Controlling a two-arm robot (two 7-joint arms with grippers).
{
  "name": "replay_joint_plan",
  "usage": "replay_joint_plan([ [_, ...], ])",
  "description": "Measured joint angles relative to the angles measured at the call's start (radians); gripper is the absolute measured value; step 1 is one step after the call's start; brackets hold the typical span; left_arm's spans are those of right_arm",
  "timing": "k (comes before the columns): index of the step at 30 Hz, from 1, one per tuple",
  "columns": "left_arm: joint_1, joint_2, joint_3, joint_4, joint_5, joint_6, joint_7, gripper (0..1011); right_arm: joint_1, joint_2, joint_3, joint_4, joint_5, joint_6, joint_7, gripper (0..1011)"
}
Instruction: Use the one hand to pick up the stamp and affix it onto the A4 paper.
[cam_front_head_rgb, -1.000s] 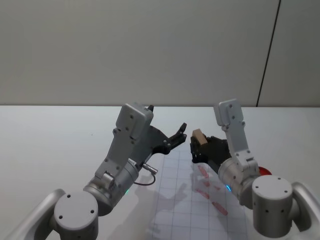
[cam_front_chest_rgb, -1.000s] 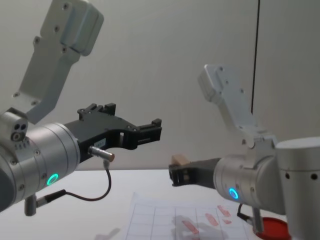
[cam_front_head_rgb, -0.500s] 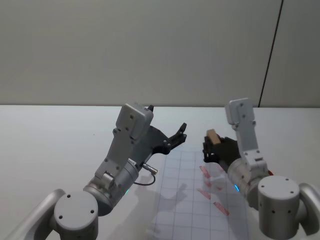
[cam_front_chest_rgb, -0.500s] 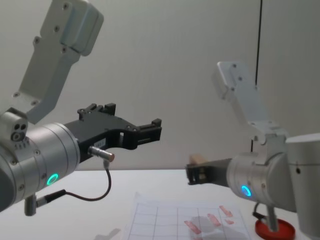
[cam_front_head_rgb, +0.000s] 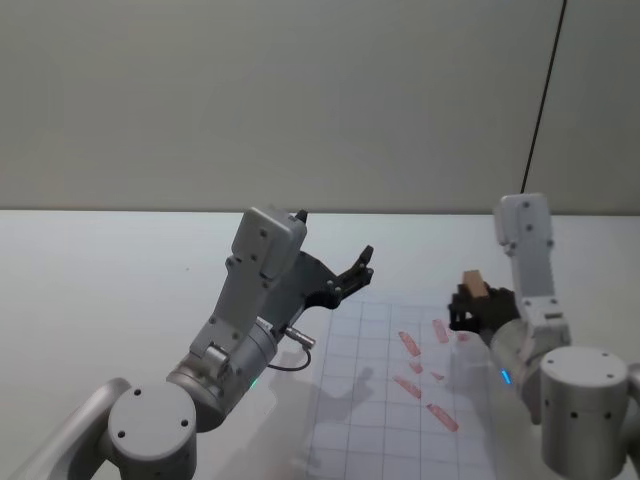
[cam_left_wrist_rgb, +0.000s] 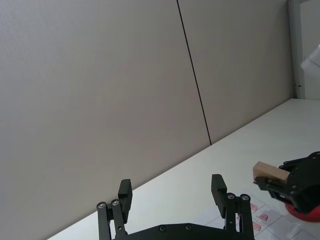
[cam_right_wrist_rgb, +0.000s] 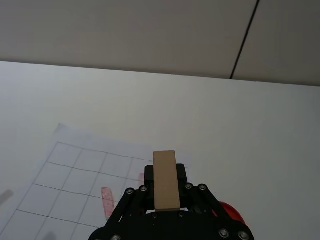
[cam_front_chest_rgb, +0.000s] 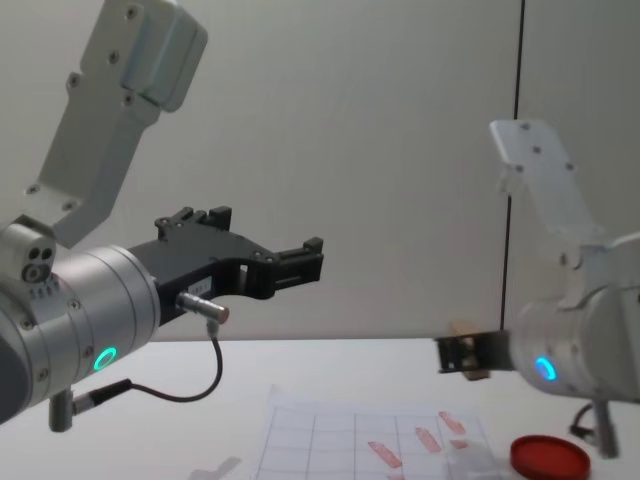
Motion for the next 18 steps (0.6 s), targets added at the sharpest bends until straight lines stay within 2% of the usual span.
replay_joint_plan([
  [9, 0.000, 0.000, 0.000, 0.000, 0.000, 0.000, 0.000, 1002, -0.028, 0.001, 0.020, -0.073, 0.020, 0.090, -0.090, 220],
  [18, 0.000, 0.000, 0.000, 0.000, 0.000, 0.000, 0.000, 1002, -0.050, -0.003, 0.039, -0.115, 0.036, 0.148, -0.150, 220],
])
